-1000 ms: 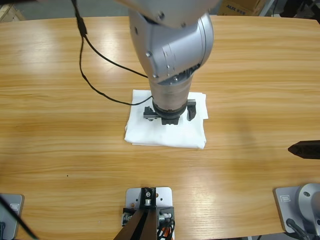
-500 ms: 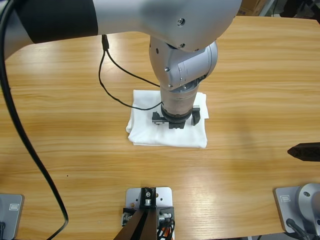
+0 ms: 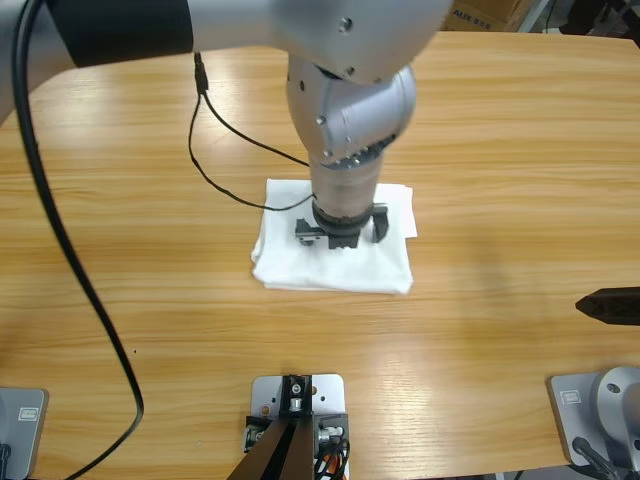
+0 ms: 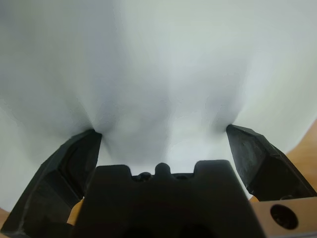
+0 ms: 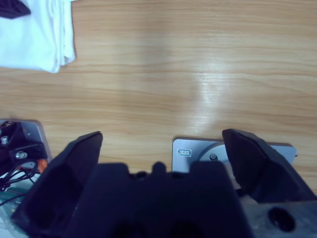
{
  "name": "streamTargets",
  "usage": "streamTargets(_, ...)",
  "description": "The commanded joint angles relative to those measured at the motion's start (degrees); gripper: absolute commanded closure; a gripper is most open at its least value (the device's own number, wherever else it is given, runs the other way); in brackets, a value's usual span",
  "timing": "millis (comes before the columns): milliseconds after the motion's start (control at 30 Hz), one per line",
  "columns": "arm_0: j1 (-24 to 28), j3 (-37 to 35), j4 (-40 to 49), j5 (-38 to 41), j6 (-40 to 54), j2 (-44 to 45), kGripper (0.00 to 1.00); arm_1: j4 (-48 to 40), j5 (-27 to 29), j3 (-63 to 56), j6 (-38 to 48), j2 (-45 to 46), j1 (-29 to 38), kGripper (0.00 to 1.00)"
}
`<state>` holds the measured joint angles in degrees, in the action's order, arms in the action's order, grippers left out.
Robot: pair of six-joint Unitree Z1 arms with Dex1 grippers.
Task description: Fold clothes
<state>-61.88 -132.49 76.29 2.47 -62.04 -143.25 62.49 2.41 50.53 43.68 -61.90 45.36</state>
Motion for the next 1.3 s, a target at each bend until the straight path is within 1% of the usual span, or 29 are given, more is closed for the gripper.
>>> streamTargets(33, 6.2, 0.1, 2.9, -1.8, 2.9, -7.1, 0.000, -0.2, -1.3, -1.5, -0.3, 1.4, -0.4, 0.000)
streamTargets(200, 6.0, -2.2, 4.9, -2.0, 4.3, -8.2, 0.000, -0.7, -1.2, -1.6, -0.2, 1.4, -0.5, 0.000)
streamTargets(300, 6.0, -2.7, 7.1, -4.5, 4.6, -8.6, 0.000, -1.2, -1.2, -1.6, -0.2, 1.4, -0.5, 0.000)
streamTargets(433, 8.9, -3.2, 7.7, -7.1, 7.4, -9.0, 0.000, -1.2, -1.2, -1.6, -0.2, 2.4, -0.5, 0.000)
streamTargets(533, 12.0, -5.6, 7.7, -9.2, 13.2, -10.0, 0.000, -1.4, -1.2, -1.9, 0.1, 3.3, -0.5, 0.000)
streamTargets(667, 19.1, -8.3, 7.7, -9.0, 19.1, -10.9, 0.000, -1.8, -1.2, -2.6, 0.4, 3.8, -0.5, 0.000)
streamTargets(767, 24.7, -14.2, 7.7, -8.7, 25.6, -13.2, 0.000, -2.5, -1.3, -3.0, 0.4, 3.5, -0.5, 0.000)
streamTargets(1000, 38.3, -28.7, 7.7, -6.9, 37.4, -19.1, 0.007, -3.7, -1.4, -3.5, 0.4, 1.3, -0.6, 0.000)
streamTargets(1133, 45.4, -31.6, 7.7, -5.8, 42.6, -20.2, 0.005, -4.8, -1.7, -3.9, 0.4, -0.9, -0.7, 0.000)
streamTargets(1300, 51.0, -33.4, 7.8, -5.7, 42.4, -21.0, 0.009, -6.2, -2.4, -4.0, 0.1, -3.3, -1.5, 0.000)
